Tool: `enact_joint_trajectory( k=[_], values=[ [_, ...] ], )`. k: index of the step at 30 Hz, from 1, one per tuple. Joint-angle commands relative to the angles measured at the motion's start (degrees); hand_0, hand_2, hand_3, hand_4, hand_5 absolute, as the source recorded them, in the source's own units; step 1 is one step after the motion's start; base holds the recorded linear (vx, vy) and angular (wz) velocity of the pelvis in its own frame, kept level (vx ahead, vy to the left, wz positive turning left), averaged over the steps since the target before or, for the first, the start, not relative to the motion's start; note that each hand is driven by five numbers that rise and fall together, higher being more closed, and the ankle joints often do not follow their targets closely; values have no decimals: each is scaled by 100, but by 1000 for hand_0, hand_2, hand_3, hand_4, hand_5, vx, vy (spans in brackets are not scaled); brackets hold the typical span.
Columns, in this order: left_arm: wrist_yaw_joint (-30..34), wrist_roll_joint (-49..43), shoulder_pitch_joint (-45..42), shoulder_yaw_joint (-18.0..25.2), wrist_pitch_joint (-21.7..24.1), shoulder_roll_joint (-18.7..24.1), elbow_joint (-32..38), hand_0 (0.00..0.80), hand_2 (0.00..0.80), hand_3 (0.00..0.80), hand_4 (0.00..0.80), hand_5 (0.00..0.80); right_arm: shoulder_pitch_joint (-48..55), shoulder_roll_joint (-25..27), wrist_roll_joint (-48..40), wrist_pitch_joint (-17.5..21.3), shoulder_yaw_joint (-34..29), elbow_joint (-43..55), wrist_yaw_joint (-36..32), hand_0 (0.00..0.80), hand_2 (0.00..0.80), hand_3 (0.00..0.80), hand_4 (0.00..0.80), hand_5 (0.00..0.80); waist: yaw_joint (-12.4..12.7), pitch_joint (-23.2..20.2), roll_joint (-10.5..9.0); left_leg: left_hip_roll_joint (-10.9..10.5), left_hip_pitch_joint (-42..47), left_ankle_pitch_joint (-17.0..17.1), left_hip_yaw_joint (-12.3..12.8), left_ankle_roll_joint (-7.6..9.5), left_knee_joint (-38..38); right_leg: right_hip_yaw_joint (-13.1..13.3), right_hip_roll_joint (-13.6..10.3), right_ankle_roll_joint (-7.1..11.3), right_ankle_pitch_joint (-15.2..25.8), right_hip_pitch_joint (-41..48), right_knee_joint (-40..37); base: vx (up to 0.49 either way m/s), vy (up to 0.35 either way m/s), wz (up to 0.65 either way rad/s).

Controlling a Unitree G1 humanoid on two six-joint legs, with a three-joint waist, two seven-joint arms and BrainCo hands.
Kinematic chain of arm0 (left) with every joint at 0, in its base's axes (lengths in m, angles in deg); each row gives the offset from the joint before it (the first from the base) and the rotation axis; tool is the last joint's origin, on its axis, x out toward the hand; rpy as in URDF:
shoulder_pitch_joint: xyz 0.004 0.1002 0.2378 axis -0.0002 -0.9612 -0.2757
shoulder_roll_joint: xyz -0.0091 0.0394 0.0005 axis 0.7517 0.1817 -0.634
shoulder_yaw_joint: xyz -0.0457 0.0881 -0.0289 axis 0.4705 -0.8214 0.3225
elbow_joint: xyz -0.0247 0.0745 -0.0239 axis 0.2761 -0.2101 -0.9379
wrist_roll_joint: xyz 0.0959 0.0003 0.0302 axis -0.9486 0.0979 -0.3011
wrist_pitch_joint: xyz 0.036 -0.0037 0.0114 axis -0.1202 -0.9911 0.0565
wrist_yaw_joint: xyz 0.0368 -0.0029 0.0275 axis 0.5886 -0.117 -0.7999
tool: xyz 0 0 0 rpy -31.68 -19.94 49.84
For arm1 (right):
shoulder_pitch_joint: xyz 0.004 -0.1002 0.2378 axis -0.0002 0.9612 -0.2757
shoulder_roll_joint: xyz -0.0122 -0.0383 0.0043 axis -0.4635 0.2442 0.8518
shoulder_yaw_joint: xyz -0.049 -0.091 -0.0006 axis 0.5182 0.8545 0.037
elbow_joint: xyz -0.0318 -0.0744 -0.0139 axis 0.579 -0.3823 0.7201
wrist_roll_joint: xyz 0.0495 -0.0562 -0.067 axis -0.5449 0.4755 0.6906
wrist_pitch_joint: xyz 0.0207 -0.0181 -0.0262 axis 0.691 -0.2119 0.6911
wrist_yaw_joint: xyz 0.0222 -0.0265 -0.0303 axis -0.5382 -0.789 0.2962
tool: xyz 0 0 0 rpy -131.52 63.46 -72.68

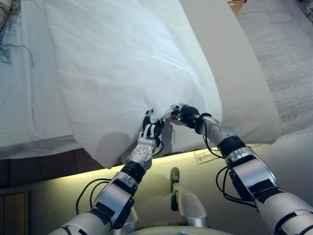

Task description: Make the bed neatly

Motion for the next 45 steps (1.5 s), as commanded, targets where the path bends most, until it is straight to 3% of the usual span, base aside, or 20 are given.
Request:
enact_joint_trajectory(
  k=[1,8,11,24,37,45],
  values=[
    [317,-669,3,-73,-257,27,119,800,800,800,800,800,174,407,508,-72,144,-222,-333,0,0,0,0,0,231,-451,-83,396,-222,423,-496,-49,-162,-139,-776,649,-612,448,475,74,14,16],
    [774,-1360,-995,696,-805,723,-33,800,800,800,800,800,1770,394,857,24,-111,-332,-1121,0,0,0,0,0,466,-646,-52,332,-111,369,-647,-6,-162,-344,-804,629,-670,749,393,69,19,14],
    [1123,-1805,-1548,1087,-1005,996,-129,800,800,800,800,800,2539,358,1126,297,-374,-617,-1505,0,0,0,0,0,603,-751,-7,291,-66,362,-714,8,-162,-482,-823,630,-665,900,330,68,19,23],
    [2452,-3201,-3099,2550,-1552,2026,-1419,800,800,800,800,800,3218,492,1033,808,-1295,-1282,-1613,0,0,0,0,0,1086,-1120,282,99,109,310,-979,55,-162,-871,-891,592,-730,1391,147,64,46,19],
    [1933,-3106,-3587,4490,-1580,2924,-2445,800,800,800,800,800,3142,610,1047,958,-1389,-1499,-1572,0,0,0,0,0,1420,-1236,406,-81,55,274,-1153,94,-162,-1184,-979,586,-846,1569,115,0,89,10],
    [1645,-3263,-3566,5068,-1383,3581,-2751,800,800,800,800,800,3188,691,980,1090,-1358,-1652,-1639,0,0,0,0,0,1512,-1308,400,-127,-30,271,-1237,106,-162,-1321,-981,605,-852,1598,46,-28,46,6]
  ],
)
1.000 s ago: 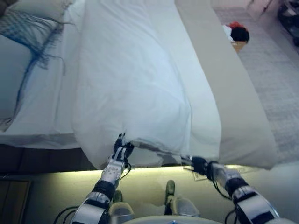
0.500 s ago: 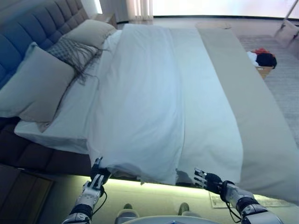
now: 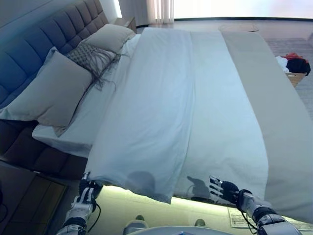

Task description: Make the bed neatly

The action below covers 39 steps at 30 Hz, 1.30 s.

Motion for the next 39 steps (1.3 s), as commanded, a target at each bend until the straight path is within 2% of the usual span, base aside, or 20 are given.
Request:
enact_joint_trajectory(
  k=[1,5,9,30,31,32,39],
  values=[
    [-239,96,-853,984,508,1657,-913,800,800,800,800,800,-302,-63,-105,291,-113,-468,-164,0,0,0,0,0,607,52,-461,1,-410,376,-141,73,-9,-134,-736,326,-267,465,86,-27,37,7],
    [-241,81,-833,1066,519,1921,-1181,800,800,800,800,800,-329,-6,-126,278,-77,-486,-192,0,0,0,0,0,609,35,-460,3,-463,387,-154,65,-9,-154,-728,323,-273,422,84,-21,22,5],
    [-104,-67,-836,1030,521,1929,-1306,800,800,800,800,800,-298,25,-113,284,-90,-513,-221,0,0,0,0,0,614,40,-464,5,-499,390,-172,62,-9,-171,-716,313,-286,407,75,0,0,0],
    [-124,2,-535,346,511,1096,-988,800,800,800,800,800,-388,16,-41,189,-144,-519,-286,0,0,0,0,0,556,92,-579,54,-556,360,-168,70,-9,-85,-668,246,-304,328,53,-3,8,2],
    [-166,-18,-536,321,439,1052,-994,355,355,355,355,355,-396,11,-37,171,-152,-511,-279,0,0,0,0,0,554,91,-586,57,-550,356,-167,70,-9,-83,-665,245,-304,332,50,0,0,0],
    [-173,-21,-535,304,381,1012,-1005,0,0,0,0,0,-406,11,-32,157,-159,-512,-278,0,0,0,0,0,552,87,-594,58,-548,354,-166,70,-9,-79,-661,243,-305,335,45,0,0,0],
    [-283,-86,-617,233,207,840,-1128,0,0,0,0,0,-406,28,30,119,-258,-513,-310,0,0,0,0,0,544,59,-630,82,-516,354,-135,70,-9,-60,-646,233,-298,353,35,-1,-1,2]
  ],
)
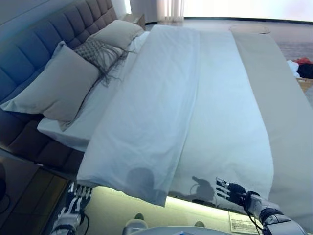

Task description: Make the bed neatly

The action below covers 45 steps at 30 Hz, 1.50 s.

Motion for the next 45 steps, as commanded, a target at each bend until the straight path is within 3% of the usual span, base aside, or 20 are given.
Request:
enact_joint_trajectory(
  k=[1,12,19,24,31,38,45],
  values=[
    [-45,98,-76,28,125,490,-267,0,0,0,0,0,-406,-181,30,84,-249,-290,-114,0,0,0,0,0,267,197,-498,127,-322,356,25,64,-20,53,-614,197,-243,405,22,-3,-6,5],
    [-131,-14,-302,2,140,267,-372,0,0,0,0,0,-416,-261,-29,88,-307,-272,-43,0,0,0,0,0,369,213,-510,117,-324,368,-15,74,-20,-11,-606,186,-240,433,21,-9,-5,11],
    [436,-194,-321,-81,169,173,-277,0,0,0,0,0,-473,-318,-86,21,-234,-213,32,0,0,0,0,0,369,222,-518,126,-314,373,2,65,-20,-17,-593,172,-236,430,21,0,0,0],
    [1107,-429,-276,-857,544,-272,516,0,0,0,0,0,-269,-414,-61,125,-239,-97,22,0,0,0,0,0,335,265,-524,142,-350,387,32,77,-20,21,-582,166,-195,381,21,-30,-8,0],
    [1363,-1378,-301,-1950,920,-217,1143,0,0,0,0,0,-99,-363,-139,76,-270,8,-93,0,0,0,0,0,214,165,-480,172,-326,416,165,79,-20,127,-566,176,-124,334,21,-3,-5,-1],
    [1533,-1498,-138,-2483,884,-148,1818,0,0,0,0,0,-38,-478,-354,102,-326,36,-8,0,0,0,0,0,77,83,-413,189,-179,348,327,81,-20,221,-568,178,-117,369,21,-3,-15,-6],
    [1514,-1612,33,-2640,803,-137,1920,0,0,0,0,0,-2,-535,-618,-11,-443,-15,110,0,0,0,0,0,-79,30,-336,189,-12,269,415,93,-20,347,-566,174,-124,431,21,18,-16,-10]
  ],
)
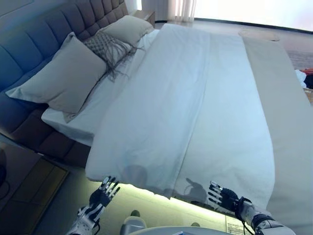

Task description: Make the bed neatly

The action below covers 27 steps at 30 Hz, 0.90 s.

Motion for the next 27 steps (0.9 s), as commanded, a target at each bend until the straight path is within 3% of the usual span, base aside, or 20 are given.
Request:
enact_joint_trajectory(
  k=[1,6,18,23,27],
  values=[
    [177,-89,476,-158,101,238,-118,0,0,0,0,0,-233,-23,-368,-27,-144,30,42,0,0,0,0,0,-60,-60,-124,209,-38,200,115,30,19,107,-486,134,-97,422,27,35,-13,-2],
    [113,-13,519,-183,52,178,-67,0,0,0,0,0,-127,-67,-359,-36,-202,-8,108,0,0,0,0,0,-131,-85,-103,207,34,172,128,40,19,176,-475,135,-104,452,33,40,1,-4],
    [-253,1167,787,163,237,-113,-226,0,0,0,0,0,-39,-18,-109,-128,-195,-79,152,0,0,0,0,0,-237,88,-145,260,10,173,88,3,19,286,-499,136,-189,289,198,51,67,-4],
    [-331,1815,1617,-17,719,-268,-316,0,0,0,0,0,-595,32,-450,35,84,-108,324,0,0,0,0,0,-306,605,-184,276,-537,194,1,-31,286,519,-566,146,-248,-428,628,-223,87,-7],
    [-323,2266,2478,-53,1027,-130,-443,0,0,0,0,0,-1250,91,-692,214,196,-232,405,0,0,0,0,0,-401,1217,-326,179,-1355,100,-65,-9,893,763,-611,178,-232,-1242,1135,-308,61,-9]
  ],
)
